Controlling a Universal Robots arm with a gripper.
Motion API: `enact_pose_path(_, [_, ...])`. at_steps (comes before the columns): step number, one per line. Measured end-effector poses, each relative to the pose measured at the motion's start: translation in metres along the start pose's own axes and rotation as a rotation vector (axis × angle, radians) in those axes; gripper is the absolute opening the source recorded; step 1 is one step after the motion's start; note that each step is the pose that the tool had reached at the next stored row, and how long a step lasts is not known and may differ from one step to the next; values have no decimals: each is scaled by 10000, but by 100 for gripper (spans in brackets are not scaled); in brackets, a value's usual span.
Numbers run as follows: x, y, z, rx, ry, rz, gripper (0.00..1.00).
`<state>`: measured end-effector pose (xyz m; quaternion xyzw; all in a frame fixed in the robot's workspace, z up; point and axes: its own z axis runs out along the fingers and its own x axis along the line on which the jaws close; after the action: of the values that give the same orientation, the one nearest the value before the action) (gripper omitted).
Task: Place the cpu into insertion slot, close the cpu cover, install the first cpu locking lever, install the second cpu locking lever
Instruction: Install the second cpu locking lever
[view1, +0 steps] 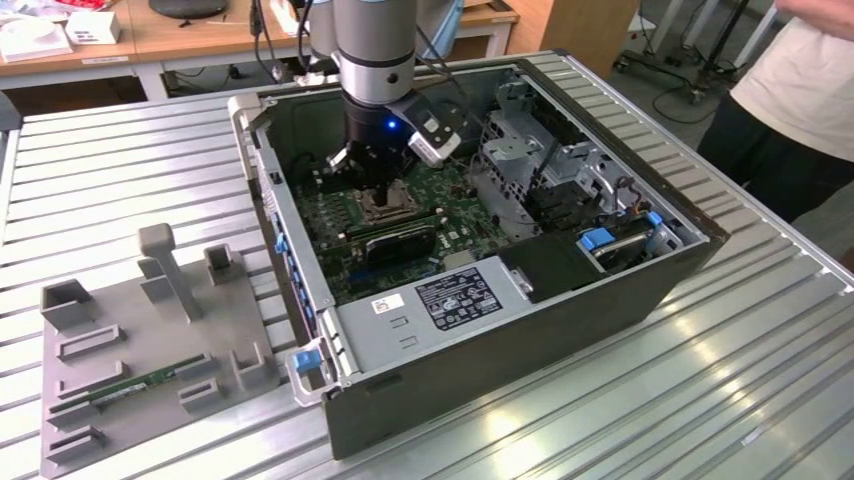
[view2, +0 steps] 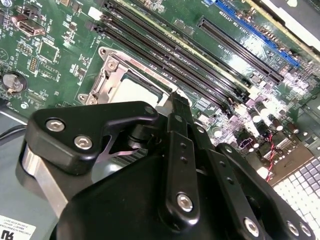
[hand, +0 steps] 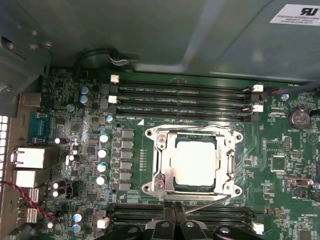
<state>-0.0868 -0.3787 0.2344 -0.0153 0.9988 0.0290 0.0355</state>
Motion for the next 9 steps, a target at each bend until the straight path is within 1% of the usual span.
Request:
enact_pose_path(5, [1,0,3,1,1,0,11])
enact_pose_path(9, [27,0,12,-1,-1,0,11])
